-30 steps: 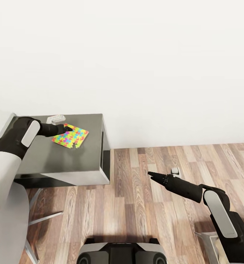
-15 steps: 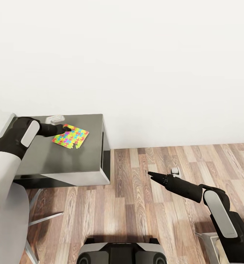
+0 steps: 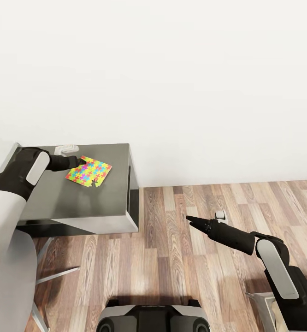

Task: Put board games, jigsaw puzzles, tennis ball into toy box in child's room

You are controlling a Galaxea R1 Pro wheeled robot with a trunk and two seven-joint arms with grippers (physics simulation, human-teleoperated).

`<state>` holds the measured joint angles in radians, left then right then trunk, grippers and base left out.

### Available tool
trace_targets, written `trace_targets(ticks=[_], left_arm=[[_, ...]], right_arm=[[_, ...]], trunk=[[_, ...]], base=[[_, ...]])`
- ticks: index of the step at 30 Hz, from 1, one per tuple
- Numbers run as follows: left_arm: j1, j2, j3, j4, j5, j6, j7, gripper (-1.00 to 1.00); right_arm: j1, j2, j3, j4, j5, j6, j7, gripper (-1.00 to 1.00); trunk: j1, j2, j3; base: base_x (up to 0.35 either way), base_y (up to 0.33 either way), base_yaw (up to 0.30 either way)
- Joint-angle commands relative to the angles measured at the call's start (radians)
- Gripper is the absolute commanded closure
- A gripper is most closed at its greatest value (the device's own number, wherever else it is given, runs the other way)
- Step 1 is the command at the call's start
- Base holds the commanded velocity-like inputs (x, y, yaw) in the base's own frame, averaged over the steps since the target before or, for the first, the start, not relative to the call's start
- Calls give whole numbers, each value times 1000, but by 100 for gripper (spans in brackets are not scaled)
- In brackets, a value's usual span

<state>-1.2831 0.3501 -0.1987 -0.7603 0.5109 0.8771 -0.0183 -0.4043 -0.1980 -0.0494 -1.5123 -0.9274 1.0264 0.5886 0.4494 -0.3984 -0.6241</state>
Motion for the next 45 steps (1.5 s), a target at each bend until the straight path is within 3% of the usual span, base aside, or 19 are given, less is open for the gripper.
trace_targets(ticks=[1, 45], left_arm=[[-1, 1, -4, -1, -2, 2, -2, -100], [1, -2, -11, -1, -3, -5, 1, -100]], right_arm=[[-1, 0, -1, 0, 5, 4, 7, -100], [-1, 0, -1, -3, 5, 4, 7, -100]], trunk=[[1, -2, -1], [1, -2, -1]], base=[[29, 0, 0], [51, 13, 0]])
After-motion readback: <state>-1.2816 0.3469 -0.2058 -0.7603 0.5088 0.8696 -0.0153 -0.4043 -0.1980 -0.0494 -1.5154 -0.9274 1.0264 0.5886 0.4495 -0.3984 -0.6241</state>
